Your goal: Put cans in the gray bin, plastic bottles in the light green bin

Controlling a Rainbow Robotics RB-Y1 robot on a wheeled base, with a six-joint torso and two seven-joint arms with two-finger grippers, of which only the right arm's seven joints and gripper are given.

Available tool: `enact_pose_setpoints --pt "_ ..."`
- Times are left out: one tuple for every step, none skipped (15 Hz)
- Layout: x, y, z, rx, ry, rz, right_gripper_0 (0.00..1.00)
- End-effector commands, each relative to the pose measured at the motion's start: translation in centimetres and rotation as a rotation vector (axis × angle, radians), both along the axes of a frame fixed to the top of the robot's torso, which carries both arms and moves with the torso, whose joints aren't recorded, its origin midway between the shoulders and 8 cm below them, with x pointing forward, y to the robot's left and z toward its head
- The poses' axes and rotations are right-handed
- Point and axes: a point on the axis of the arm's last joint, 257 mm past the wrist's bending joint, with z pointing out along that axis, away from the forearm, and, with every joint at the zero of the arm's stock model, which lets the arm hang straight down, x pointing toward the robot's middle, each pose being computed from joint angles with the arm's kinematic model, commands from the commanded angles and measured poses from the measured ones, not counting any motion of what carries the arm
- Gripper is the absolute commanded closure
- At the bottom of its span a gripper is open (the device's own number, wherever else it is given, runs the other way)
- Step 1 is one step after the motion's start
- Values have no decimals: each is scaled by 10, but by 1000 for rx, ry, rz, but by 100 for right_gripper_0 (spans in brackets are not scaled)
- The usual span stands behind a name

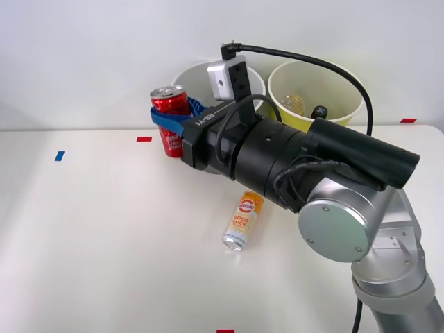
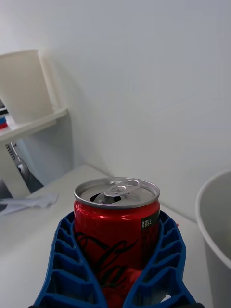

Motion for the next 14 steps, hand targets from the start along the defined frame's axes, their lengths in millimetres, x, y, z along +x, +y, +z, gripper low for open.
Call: enact_pose_setpoints --pt "44 -3 23 83 -41 -70 100" --pt "54 -5 28 85 -46 -85 100" --pt "65 -8 33 82 -53 -103 100" --pt "75 -10 35 77 -56 -121 100" --pt "88 -13 38 56 -78 -158 100" --pt "98 -14 39 40 -88 -185 100" --pt "109 -16 38 31 -88 -211 100" --pt "121 -16 35 27 -92 -238 100" --pt "131 -14 33 26 -94 -255 100" --pt "140 -13 31 27 -95 -273 100" --pt "154 -15 28 23 -94 -293 100" --pt "164 -18 25 18 -91 -308 100" --pt "173 -22 24 10 -93 -325 100" --pt "180 -24 26 3 -95 -335 100"
